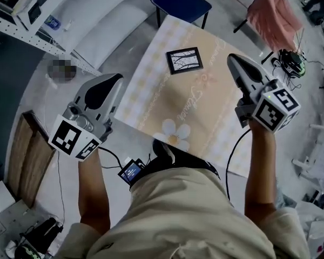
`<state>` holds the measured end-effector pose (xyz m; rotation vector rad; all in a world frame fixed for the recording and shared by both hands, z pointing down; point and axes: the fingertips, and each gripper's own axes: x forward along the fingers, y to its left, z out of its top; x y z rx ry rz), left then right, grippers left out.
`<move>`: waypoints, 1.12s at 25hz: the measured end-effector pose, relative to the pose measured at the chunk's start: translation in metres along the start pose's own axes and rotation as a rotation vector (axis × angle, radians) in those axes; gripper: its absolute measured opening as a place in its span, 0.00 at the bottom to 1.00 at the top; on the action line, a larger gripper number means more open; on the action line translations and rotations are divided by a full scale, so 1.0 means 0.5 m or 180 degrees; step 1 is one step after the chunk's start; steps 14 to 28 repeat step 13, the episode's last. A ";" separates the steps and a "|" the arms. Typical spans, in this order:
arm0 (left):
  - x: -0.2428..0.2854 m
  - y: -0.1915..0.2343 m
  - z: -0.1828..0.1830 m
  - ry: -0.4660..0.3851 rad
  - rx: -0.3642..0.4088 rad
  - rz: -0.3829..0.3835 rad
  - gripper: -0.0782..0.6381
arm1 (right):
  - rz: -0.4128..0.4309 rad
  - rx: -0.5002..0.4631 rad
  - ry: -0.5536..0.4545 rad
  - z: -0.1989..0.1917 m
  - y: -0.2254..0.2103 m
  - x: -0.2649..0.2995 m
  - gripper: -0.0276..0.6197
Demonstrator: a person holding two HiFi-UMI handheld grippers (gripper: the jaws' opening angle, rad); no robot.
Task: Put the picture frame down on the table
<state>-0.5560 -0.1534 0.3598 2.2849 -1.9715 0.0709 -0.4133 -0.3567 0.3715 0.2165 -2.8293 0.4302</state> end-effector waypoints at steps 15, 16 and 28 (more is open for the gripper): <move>-0.253 -0.180 0.129 -0.0172 0.0196 -0.0075 0.12 | -0.0073 -0.0404 -0.0310 0.103 0.243 -0.224 0.05; -0.253 -0.180 0.129 -0.0172 0.0196 -0.0075 0.12 | -0.0073 -0.0404 -0.0310 0.103 0.243 -0.224 0.05; -0.253 -0.180 0.129 -0.0172 0.0196 -0.0075 0.12 | -0.0073 -0.0404 -0.0310 0.103 0.243 -0.224 0.05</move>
